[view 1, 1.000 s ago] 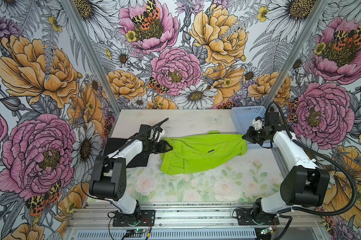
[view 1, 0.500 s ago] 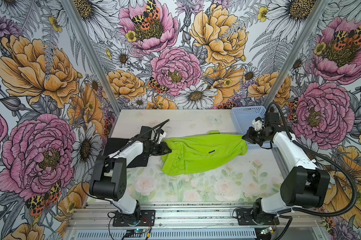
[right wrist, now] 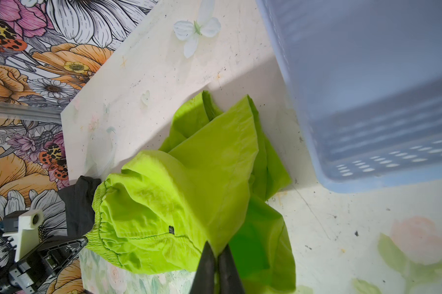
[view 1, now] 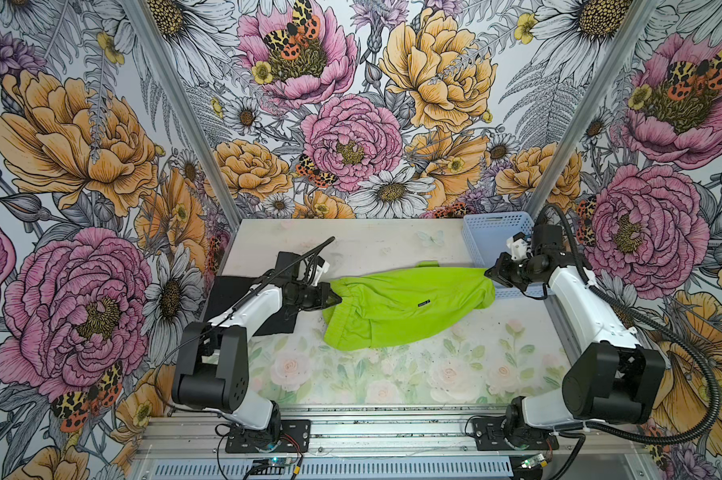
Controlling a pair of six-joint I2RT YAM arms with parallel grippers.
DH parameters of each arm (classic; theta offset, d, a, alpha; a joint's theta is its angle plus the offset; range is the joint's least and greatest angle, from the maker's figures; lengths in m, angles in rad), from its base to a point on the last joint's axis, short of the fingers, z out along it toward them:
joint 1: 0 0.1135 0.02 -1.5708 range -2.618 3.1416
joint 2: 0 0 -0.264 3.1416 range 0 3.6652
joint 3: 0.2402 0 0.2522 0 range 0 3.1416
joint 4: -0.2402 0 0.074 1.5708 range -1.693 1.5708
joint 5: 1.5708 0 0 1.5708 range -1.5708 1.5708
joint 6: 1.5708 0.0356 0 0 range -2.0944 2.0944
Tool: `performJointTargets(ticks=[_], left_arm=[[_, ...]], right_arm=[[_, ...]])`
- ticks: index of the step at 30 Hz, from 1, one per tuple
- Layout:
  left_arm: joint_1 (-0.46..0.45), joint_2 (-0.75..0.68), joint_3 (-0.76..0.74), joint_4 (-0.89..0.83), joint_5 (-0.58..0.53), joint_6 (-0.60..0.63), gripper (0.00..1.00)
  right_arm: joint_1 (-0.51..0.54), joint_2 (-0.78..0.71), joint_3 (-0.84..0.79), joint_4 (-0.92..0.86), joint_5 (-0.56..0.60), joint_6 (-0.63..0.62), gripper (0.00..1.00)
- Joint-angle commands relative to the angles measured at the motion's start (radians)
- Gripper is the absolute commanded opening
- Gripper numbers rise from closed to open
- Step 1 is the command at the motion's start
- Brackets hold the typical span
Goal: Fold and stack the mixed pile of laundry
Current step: 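Lift the garment with both grippers and stretch it across the table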
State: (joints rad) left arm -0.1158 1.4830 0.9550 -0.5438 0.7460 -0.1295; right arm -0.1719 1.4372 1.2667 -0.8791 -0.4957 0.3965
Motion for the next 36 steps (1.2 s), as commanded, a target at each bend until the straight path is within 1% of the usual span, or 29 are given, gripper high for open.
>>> performJointTargets(ticks=[1, 4, 10, 15, 20, 25, 28, 31, 33, 36], left_arm=[[0.054, -0.161, 0.059, -0.005, 0.027, -0.049, 0.0], [0.104, -0.261, 0.118, -0.026, 0.021, -0.083, 0.0], [0.189, -0.389, 0.227, -0.052, 0.026, -0.116, 0.0], [0.198, -0.479, 0.281, -0.062, 0.003, -0.13, 0.0], [0.198, -0.601, 0.327, -0.122, -0.05, -0.14, 0.0], [0.185, -0.689, 0.354, -0.176, -0.136, -0.137, 0.0], [0.187, -0.687, 0.351, -0.179, -0.166, -0.133, 0.0], [0.192, -0.624, 0.328, -0.166, -0.171, -0.125, 0.0], [0.2, -0.554, 0.311, -0.132, -0.156, -0.129, 0.0], [0.204, -0.425, 0.288, -0.029, -0.149, -0.139, 0.0]], right_arm=[[-0.012, -0.065, 0.057, 0.005, -0.032, 0.013, 0.0], [-0.015, -0.086, 0.118, -0.019, -0.059, 0.002, 0.0], [-0.037, -0.153, 0.272, -0.084, -0.091, -0.041, 0.0], [-0.043, -0.221, 0.372, -0.178, -0.098, -0.076, 0.0], [-0.037, -0.31, 0.423, -0.245, -0.078, -0.058, 0.0], [-0.023, -0.296, 0.616, -0.34, 0.02, -0.069, 0.0], [-0.024, -0.247, 0.699, -0.348, 0.057, -0.071, 0.0], [-0.026, -0.162, 0.717, -0.326, 0.074, -0.081, 0.0], [-0.025, -0.107, 0.689, -0.263, 0.069, -0.074, 0.0], [-0.016, -0.014, 0.619, -0.109, 0.038, -0.033, 0.0]])
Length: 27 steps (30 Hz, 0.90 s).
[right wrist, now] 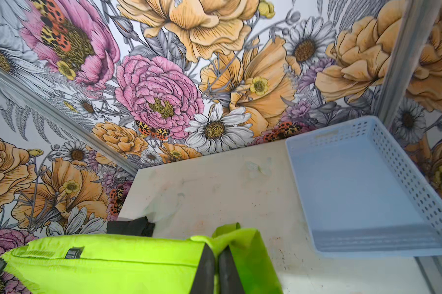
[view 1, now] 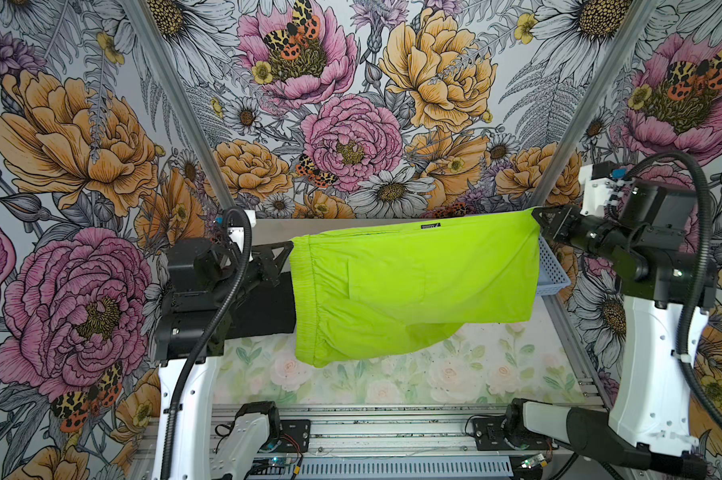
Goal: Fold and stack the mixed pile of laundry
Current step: 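Lift the garment with both grippers and stretch it across the table, then lower the stretched garment flat onto the table with both grippers and release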
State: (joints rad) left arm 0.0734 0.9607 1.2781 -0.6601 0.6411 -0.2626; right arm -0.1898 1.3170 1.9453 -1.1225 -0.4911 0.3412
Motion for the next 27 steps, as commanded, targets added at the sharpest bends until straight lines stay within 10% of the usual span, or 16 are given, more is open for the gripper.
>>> performJointTargets(ticks=[1, 15, 25, 27], left_arm=[[0.015, 0.151, -0.035, 0.113, -0.041, -0.002, 0.0], [0.04, 0.964, 0.142, 0.308, -0.025, 0.068, 0.0], [0.026, 1.217, 0.406, 0.271, -0.074, 0.031, 0.0], [0.026, 1.243, 0.43, 0.26, -0.108, 0.014, 0.0]], right_arm=[[0.013, 0.147, -0.078, 0.182, 0.029, 0.034, 0.0], [0.167, 0.937, 0.276, 0.362, 0.138, 0.069, 0.0], [0.16, 1.3, 0.678, 0.358, 0.181, 0.18, 0.0], [0.157, 1.345, 0.74, 0.357, 0.161, 0.2, 0.13]])
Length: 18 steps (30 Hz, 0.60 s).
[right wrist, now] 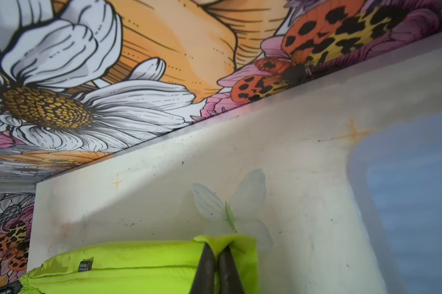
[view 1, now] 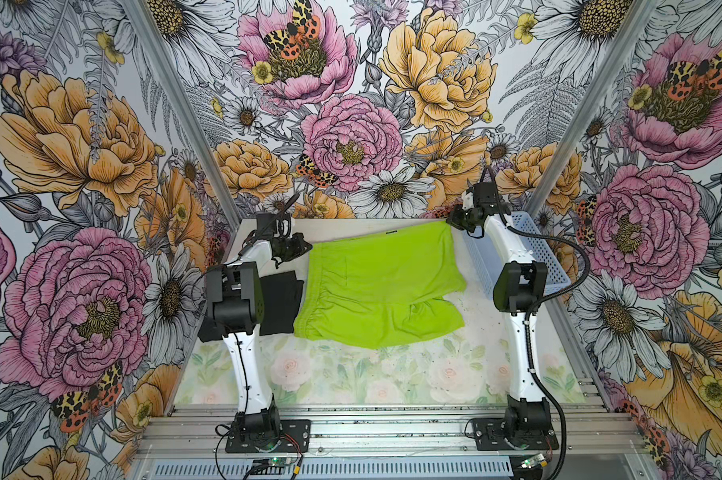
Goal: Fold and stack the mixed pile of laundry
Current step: 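Lower the stretched garment flat onto the table with both grippers and release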
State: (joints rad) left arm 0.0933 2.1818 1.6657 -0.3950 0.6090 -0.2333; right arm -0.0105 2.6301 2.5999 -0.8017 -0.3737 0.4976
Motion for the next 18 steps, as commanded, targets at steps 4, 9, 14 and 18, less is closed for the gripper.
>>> performJointTargets(ticks=[4, 9, 14, 18], left_arm=[[0.011, 0.021, 0.043, -0.005, -0.127, -0.041, 0.45], [0.007, -0.086, -0.033, 0.0, -0.157, -0.044, 0.81], [-0.012, -0.316, -0.251, -0.005, -0.18, -0.055, 0.99], [-0.03, -0.523, -0.485, -0.05, -0.19, -0.096, 0.99]], right_arm=[[-0.022, 0.019, 0.102, 0.036, 0.027, 0.047, 0.45], [-0.014, -0.178, -0.112, 0.036, 0.032, 0.013, 0.53], [0.01, -0.517, -0.621, 0.039, 0.031, -0.027, 0.54], [0.05, -0.772, -1.051, 0.042, 0.061, -0.055, 0.54]])
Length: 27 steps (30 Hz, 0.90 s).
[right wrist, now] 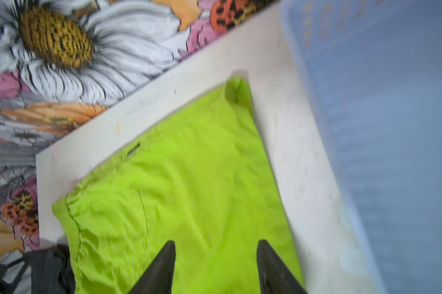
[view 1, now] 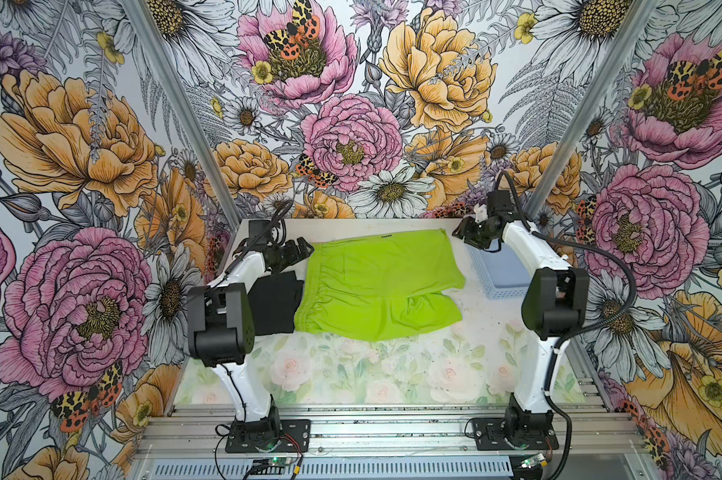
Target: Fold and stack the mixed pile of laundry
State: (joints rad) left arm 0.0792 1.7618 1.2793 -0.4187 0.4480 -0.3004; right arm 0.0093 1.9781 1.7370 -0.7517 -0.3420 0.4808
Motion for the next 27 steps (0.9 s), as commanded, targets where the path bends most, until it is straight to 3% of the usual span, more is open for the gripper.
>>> performJointTargets(ticks=[1, 5, 8, 16, 18, 21, 27], left_arm=[[-0.021, -0.147, -0.159, -0.036, -0.031, -0.044, 0.99], [-0.045, -0.289, -0.36, -0.048, -0.055, -0.097, 0.99], [-0.06, -0.338, -0.449, -0.048, -0.079, -0.115, 0.99], [-0.076, -0.367, -0.534, -0.032, -0.088, -0.125, 0.98], [-0.076, -0.372, -0.542, -0.036, -0.088, -0.127, 0.98], [-0.079, -0.401, -0.557, -0.06, -0.095, -0.14, 0.98], [-0.091, -0.512, -0.59, -0.185, -0.144, -0.165, 0.95]], right_arm=[[0.041, -0.18, -0.29, -0.005, 0.04, -0.042, 0.53], [0.08, -0.33, -0.583, 0.032, 0.06, -0.034, 0.54], [0.094, -0.36, -0.702, 0.075, 0.075, -0.035, 0.54], [0.118, -0.27, -0.776, 0.195, 0.08, -0.048, 0.53], [0.122, -0.244, -0.774, 0.21, 0.086, -0.048, 0.41], [0.12, -0.258, -0.781, 0.203, 0.105, -0.044, 0.01], [0.112, -0.438, -0.834, 0.051, 0.109, -0.02, 0.0]])
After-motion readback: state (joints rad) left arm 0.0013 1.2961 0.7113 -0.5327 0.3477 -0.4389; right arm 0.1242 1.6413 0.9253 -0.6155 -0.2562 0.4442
